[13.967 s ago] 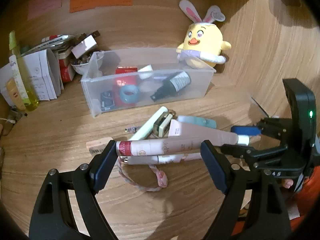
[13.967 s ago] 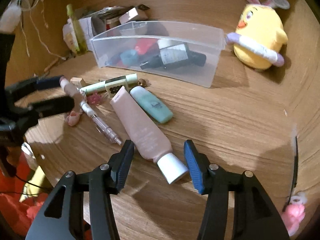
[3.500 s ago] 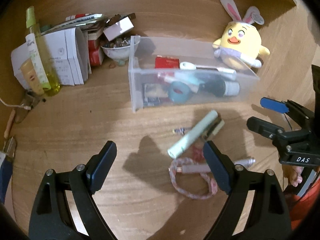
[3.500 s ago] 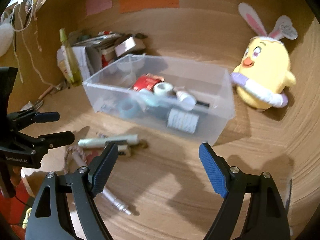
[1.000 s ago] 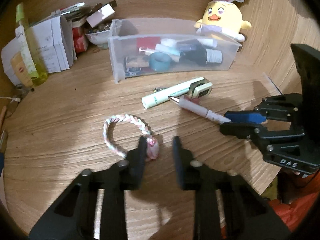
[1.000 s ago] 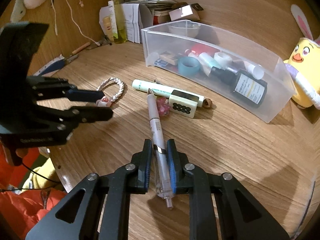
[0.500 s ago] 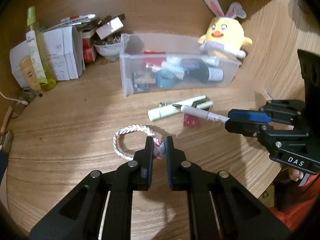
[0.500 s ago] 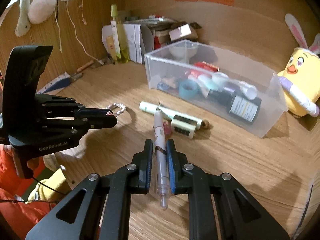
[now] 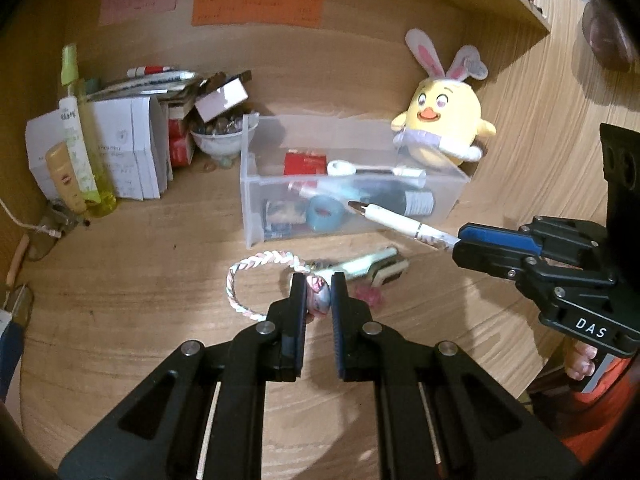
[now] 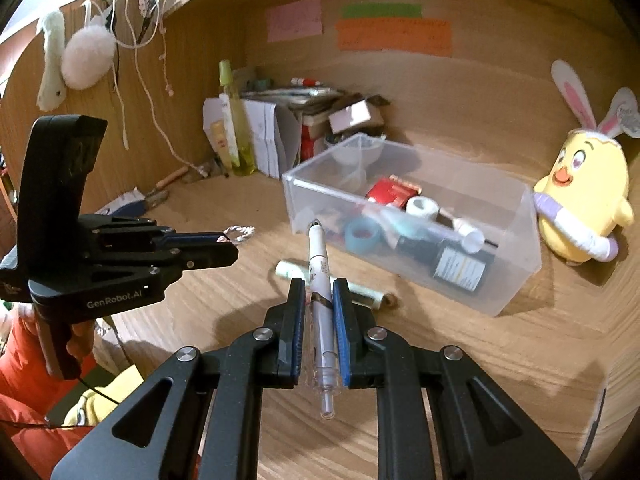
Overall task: Organize objects
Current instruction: 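Carry rope bracelet with left tool while right tool carries clear pen over bin, then open left tool dropping bracelet in bin while right tool releases pen there, then withdraw both tools from the bin toward the remaining desk items, then grasp mint-green marker with left tool while right tool grasps beige dotted block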
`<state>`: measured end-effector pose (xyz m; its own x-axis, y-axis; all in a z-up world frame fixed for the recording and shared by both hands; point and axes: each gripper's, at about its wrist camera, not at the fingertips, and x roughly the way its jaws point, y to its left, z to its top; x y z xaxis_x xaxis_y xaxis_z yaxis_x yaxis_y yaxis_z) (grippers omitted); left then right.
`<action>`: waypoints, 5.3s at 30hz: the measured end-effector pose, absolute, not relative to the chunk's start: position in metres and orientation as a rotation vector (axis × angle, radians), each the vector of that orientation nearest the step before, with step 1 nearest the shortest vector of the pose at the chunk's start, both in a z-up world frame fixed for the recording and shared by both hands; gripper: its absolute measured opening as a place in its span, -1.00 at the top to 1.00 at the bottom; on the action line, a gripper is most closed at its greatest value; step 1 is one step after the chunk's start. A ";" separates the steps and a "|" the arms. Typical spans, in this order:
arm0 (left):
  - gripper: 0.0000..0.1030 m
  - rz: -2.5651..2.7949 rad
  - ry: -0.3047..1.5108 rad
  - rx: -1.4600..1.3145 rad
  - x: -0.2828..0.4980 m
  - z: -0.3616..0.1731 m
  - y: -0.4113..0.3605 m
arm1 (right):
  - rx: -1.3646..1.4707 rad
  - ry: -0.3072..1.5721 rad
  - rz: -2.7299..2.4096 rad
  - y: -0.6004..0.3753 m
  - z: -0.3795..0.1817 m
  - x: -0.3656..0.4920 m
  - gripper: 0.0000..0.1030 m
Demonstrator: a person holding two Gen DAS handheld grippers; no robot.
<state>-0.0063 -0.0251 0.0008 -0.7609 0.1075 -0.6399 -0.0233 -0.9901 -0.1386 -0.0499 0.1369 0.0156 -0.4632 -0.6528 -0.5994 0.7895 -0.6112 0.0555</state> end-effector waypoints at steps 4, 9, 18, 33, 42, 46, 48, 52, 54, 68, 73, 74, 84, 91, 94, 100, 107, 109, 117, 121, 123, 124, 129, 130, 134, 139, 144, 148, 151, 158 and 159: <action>0.79 2.893 -0.176 -1.021 -0.013 0.012 -0.023 | 0.720 0.256 -2.143 0.143 0.025 -0.059 0.75; 0.79 2.909 -0.178 -0.982 -0.025 0.023 -0.023 | 0.688 0.234 -2.176 0.148 0.035 -0.070 0.75; 0.79 2.908 -0.154 -0.939 -0.053 0.037 -0.020 | 0.644 0.211 -2.224 0.151 0.051 -0.094 0.75; 0.79 2.835 -0.219 -1.004 -0.114 0.034 -0.025 | 0.704 0.236 -2.254 0.138 0.050 -0.149 0.75; 0.79 2.795 -0.214 -1.084 -0.141 0.017 -0.026 | 0.795 0.268 -2.225 0.119 0.027 -0.180 0.75; 0.79 2.786 -0.203 -1.106 -0.149 0.011 -0.025 | 0.834 0.287 -2.213 0.112 0.015 -0.188 0.75; 0.79 2.786 -0.194 -1.116 -0.152 0.009 -0.025 | 0.850 0.299 -2.217 0.110 0.011 -0.191 0.75; 0.79 2.779 -0.187 -1.136 -0.158 0.004 -0.023 | 0.874 0.317 -2.224 0.107 0.004 -0.196 0.75; 0.79 2.776 -0.183 -1.148 -0.161 0.001 -0.021 | 0.884 0.324 -2.229 0.106 0.001 -0.198 0.75; -0.11 2.790 -0.155 -1.179 -0.163 0.001 -0.015 | 0.917 0.335 -2.246 0.106 -0.003 -0.207 0.67; -0.26 2.800 -0.161 -1.155 -0.156 0.010 -0.015 | 0.887 0.349 -2.279 0.108 0.003 -0.201 0.27; -0.30 2.802 -0.162 -1.153 -0.154 0.011 -0.015 | 0.880 0.352 -2.284 0.108 0.005 -0.199 0.24; -0.49 2.836 -0.156 -1.130 -0.132 0.023 -0.020 | 0.791 0.362 -2.333 0.117 0.025 -0.177 -0.26; -0.63 2.883 -0.129 -1.113 -0.109 0.028 -0.026 | 0.757 0.352 -2.346 0.125 0.033 -0.161 -0.37; -0.63 2.890 -0.114 -1.126 -0.101 0.027 -0.029 | 0.751 0.340 -2.344 0.129 0.035 -0.153 -0.38; -0.63 2.886 -0.086 -1.160 -0.085 0.017 -0.033 | 0.758 0.308 -2.338 0.135 0.035 -0.140 -0.38; -0.63 2.852 -0.094 -1.250 -0.071 -0.008 -0.041 | 0.799 0.299 -2.321 0.136 0.023 -0.124 -0.38; -0.63 2.842 -0.098 -1.280 -0.068 -0.016 -0.044 | 0.817 0.294 -2.311 0.135 0.018 -0.120 -0.38; -0.63 2.810 -0.113 -1.327 -0.056 -0.036 -0.048 | 0.931 0.280 -2.219 0.124 -0.014 -0.110 -0.38; -0.45 2.798 -0.104 -1.328 -0.051 -0.042 -0.047 | 0.965 0.303 -2.191 0.111 -0.026 -0.104 -0.38; -0.39 2.785 -0.104 -1.329 -0.053 -0.043 -0.046 | 0.980 0.313 -2.180 0.106 -0.031 -0.103 -0.38; -0.38 2.779 -0.101 -1.327 -0.055 -0.043 -0.045 | 0.994 0.316 -2.170 0.104 -0.034 -0.103 -0.37; -0.31 2.741 -0.051 -1.299 -0.065 -0.041 -0.039 | 1.035 0.318 -2.144 0.099 -0.044 -0.105 0.00; -0.30 2.733 -0.042 -1.295 -0.069 -0.041 -0.038 | 1.040 0.317 -2.143 0.098 -0.045 -0.105 0.06; -0.19 2.677 -0.035 -1.310 -0.081 -0.045 -0.033 | 1.054 0.296 -2.136 0.099 -0.047 -0.109 0.26; 0.16 2.615 -0.031 -1.334 -0.089 -0.051 -0.025 | 1.052 0.284 -2.143 0.101 -0.047 -0.110 0.33; 0.46 2.622 -0.012 -1.333 -0.084 -0.057 -0.023 | 1.048 0.297 -2.151 0.103 -0.046 -0.109 0.34; 0.56 2.631 -0.028 -1.336 -0.076 -0.058 -0.028 | 1.047 0.285 -2.158 0.108 -0.045 -0.110 0.34; 0.61 2.636 -0.059 -1.341 -0.066 -0.058 -0.033 | 1.044 0.273 -2.169 0.113 -0.043 -0.111 0.34; 0.64 2.622 -0.084 -1.369 -0.044 -0.056 -0.041 | 1.047 0.258 -2.184 0.125 -0.041 -0.114 0.34; 0.64 2.617 -0.082 -1.375 -0.044 -0.055 -0.040 | 1.048 0.254 -2.184 0.126 -0.041 -0.114 0.34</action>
